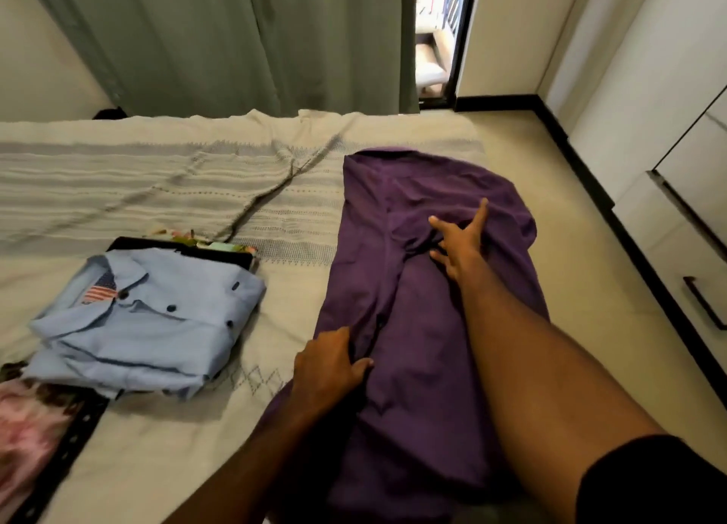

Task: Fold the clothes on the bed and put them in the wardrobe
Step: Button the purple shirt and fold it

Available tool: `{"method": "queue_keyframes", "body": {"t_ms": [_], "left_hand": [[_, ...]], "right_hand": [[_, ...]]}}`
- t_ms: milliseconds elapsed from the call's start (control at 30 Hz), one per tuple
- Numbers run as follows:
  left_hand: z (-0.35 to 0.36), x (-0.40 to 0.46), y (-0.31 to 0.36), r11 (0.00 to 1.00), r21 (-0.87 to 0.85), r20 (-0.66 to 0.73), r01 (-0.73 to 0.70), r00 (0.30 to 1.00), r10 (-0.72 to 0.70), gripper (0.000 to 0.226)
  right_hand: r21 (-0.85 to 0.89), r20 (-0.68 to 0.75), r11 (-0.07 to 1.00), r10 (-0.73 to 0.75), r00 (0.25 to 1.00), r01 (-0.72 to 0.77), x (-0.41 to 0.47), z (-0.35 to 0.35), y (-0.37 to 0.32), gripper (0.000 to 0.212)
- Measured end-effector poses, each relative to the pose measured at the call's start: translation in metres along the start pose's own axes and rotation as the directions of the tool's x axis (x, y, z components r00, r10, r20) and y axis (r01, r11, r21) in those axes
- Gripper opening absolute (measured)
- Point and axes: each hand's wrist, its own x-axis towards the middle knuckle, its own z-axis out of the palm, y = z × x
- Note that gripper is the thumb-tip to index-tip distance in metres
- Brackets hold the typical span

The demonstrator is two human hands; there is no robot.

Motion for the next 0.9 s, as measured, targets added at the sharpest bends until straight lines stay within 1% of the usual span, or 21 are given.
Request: {"method": "queue_keyframes", "body": {"t_ms": [33,100,133,167,200,267,333,400,433,500,567,600,633,667,733,800,833,900], "left_hand": [[0.000,-0.009,-0.008,1.000,-0.003,-0.006,0.009,1.000,-0.009,0.047],[0.003,-0.030,-0.022,0.999,-0.014,-0.014,0.035,0.999,-0.035,0.044],[0.004,-0.038,-0.028,0.999,-0.010,-0.024,0.040,0.999,-0.040,0.042],[0.003,-0.045,-0.031,0.999,0.003,-0.027,0.039,0.999,-0.039,0.038],[0.001,-0.050,-0.031,0.999,0.010,-0.032,0.034,0.999,-0.033,0.033],[-0.010,-0.058,-0.026,0.999,0.024,-0.054,0.031,0.998,-0.030,0.024],[-0.023,-0.063,-0.012,0.999,0.038,-0.082,0.008,0.997,-0.005,0.020],[-0.032,-0.065,0.011,0.998,0.026,-0.075,-0.058,0.995,0.060,0.019],[-0.034,-0.066,0.024,0.994,-0.024,-0.036,-0.104,0.994,0.104,0.019],[-0.029,-0.066,0.047,0.966,-0.201,0.119,-0.160,0.975,0.187,0.020],[-0.021,-0.062,0.061,0.934,-0.340,0.337,-0.107,0.914,0.227,0.027],[-0.017,-0.056,0.061,0.919,-0.390,0.405,-0.063,0.884,0.233,0.032],[-0.014,-0.045,0.056,0.909,-0.414,0.413,-0.047,0.880,0.233,0.035],[-0.013,-0.029,0.050,0.911,-0.406,0.361,-0.079,0.901,0.239,0.038],[-0.016,0.018,0.035,0.929,-0.300,0.186,-0.218,0.942,0.281,0.050],[-0.026,0.071,0.025,0.921,-0.192,0.059,-0.340,0.932,0.357,0.065],[-0.034,0.099,0.025,0.926,-0.121,0.034,-0.359,0.930,0.365,0.072],[-0.052,0.149,0.034,0.942,0.021,0.056,-0.334,0.941,0.332,0.078]], "right_hand": [[-0.079,-0.002,0.997,-0.005,1.000,0.005,0.000,0.004,0.001,0.093],[-0.163,-0.014,0.987,-0.004,1.000,0.002,-0.002,0.007,0.005,0.048],[-0.162,-0.033,0.987,0.012,0.999,-0.017,-0.003,0.008,0.004,0.028],[-0.136,-0.052,0.990,0.031,0.998,-0.037,-0.004,0.007,0.002,0.014],[-0.119,-0.074,0.992,0.037,0.997,-0.046,-0.006,0.005,0.000,0.007],[-0.123,-0.070,0.992,0.030,0.997,-0.038,-0.007,0.001,-0.006,0.010],[-0.144,-0.079,0.990,-0.018,0.997,0.007,-0.005,-0.006,-0.010,0.004],[-0.173,-0.074,0.983,-0.075,0.994,0.061,-0.002,-0.011,-0.016,0.022],[-0.183,-0.077,0.980,-0.094,0.993,0.079,-0.002,-0.015,-0.019,0.026],[-0.203,-0.080,0.974,-0.119,0.990,0.101,0.001,-0.023,-0.022,0.024],[-0.208,-0.075,0.973,-0.119,0.990,0.101,0.003,-0.030,-0.022,0.025],[-0.213,-0.077,0.972,-0.121,0.990,0.102,0.005,-0.032,-0.019,0.026],[-0.216,-0.084,0.971,-0.120,0.989,0.100,0.006,-0.035,-0.017,0.027],[-0.208,-0.089,0.972,-0.127,0.988,0.106,0.008,-0.036,-0.015,0.029],[-0.161,-0.098,0.980,-0.135,0.986,0.118,0.012,-0.037,-0.011,0.031],[-0.089,-0.150,0.986,-0.153,0.977,0.141,0.017,-0.035,-0.003,0.036],[-0.060,-0.186,0.984,-0.175,0.967,0.166,0.020,-0.033,-0.002,0.041],[-0.050,-0.270,0.978,-0.211,0.940,0.205,0.027,-0.032,-0.002,0.054]]}}
